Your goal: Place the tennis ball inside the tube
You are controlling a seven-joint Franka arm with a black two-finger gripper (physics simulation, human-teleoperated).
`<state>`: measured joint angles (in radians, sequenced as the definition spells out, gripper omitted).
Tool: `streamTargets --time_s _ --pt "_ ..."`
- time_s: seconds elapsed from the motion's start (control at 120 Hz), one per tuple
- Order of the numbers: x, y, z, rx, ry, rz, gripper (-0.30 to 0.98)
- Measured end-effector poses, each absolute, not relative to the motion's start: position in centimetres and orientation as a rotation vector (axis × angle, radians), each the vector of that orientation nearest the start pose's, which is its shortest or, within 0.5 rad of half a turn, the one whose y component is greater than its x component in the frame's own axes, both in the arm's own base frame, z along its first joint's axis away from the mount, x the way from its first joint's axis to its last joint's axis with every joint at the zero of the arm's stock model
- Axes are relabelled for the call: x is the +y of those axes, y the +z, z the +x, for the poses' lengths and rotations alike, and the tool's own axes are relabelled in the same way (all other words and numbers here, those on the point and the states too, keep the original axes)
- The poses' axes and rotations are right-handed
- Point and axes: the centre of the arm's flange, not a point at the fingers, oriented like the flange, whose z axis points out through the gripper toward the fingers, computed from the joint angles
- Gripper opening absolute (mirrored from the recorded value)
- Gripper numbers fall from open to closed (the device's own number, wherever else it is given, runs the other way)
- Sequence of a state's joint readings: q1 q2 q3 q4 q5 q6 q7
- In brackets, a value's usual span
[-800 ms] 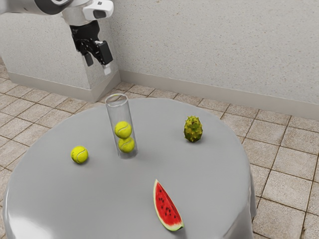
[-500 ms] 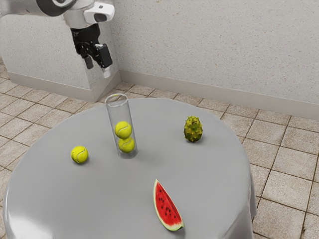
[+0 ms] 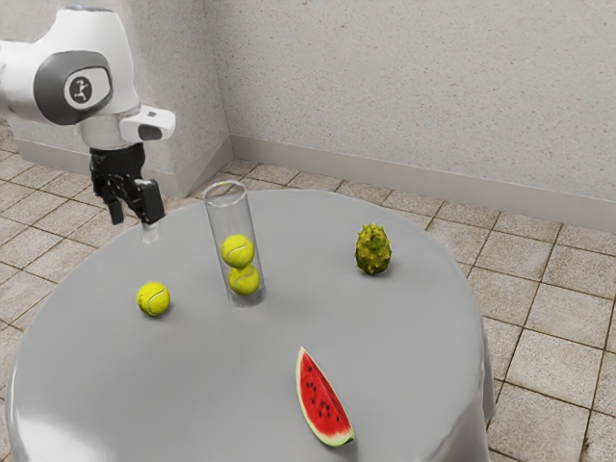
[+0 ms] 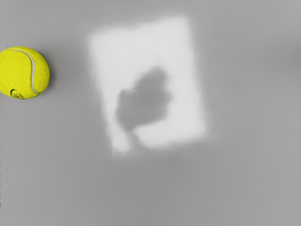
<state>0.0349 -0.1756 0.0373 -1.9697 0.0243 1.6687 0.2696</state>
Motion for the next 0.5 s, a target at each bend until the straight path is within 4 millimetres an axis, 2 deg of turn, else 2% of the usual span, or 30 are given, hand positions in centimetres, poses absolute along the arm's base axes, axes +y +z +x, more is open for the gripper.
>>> streamTargets --time_s 0.142,0.258,0.35,0.5 --pt "7.9 48.6 50.2 0.249 0.162 -3.127 0.69" --pt "10.6 46.2 51.2 0.21 0.143 -3.127 0.69" --pt "11.5 44.4 51.9 0.218 0.139 -3.126 0.69" --pt "12.2 39.9 53.6 0.246 0.148 -3.122 0.69"
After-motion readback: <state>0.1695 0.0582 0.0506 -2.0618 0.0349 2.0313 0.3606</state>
